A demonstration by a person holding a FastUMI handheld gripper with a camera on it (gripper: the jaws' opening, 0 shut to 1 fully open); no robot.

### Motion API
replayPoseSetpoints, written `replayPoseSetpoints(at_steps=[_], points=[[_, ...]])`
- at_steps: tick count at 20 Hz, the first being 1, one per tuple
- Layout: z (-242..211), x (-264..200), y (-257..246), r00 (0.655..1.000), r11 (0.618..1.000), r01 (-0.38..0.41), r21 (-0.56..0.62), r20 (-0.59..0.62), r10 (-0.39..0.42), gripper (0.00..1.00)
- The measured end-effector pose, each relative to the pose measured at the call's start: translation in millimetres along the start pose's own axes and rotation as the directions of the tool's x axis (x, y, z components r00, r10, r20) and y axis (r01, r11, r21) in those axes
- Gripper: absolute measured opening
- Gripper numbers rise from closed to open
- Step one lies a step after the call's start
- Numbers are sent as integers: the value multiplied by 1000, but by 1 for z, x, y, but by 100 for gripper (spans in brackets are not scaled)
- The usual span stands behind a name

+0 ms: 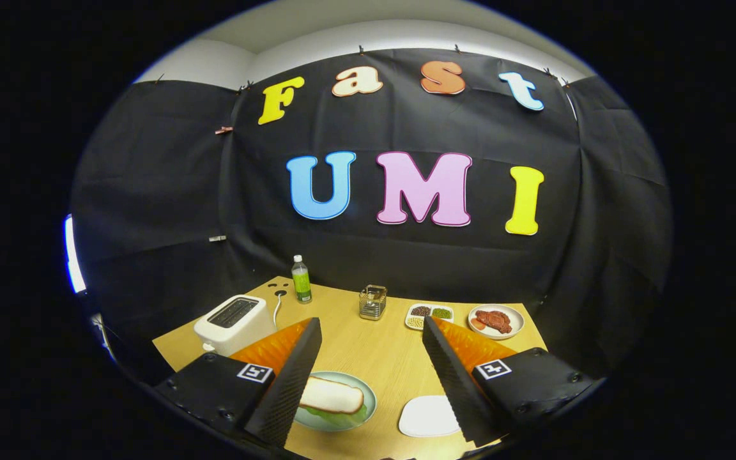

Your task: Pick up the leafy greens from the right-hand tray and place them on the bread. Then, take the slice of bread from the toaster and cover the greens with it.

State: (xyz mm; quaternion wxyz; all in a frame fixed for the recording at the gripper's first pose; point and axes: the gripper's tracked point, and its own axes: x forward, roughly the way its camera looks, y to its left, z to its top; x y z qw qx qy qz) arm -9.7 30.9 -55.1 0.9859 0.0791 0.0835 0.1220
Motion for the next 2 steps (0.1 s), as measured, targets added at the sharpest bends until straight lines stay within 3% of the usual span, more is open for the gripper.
replayPoseSetpoints(at_steps=[2], points=[[1, 0, 5, 1000, 999, -7, -43, 3, 7, 99]])
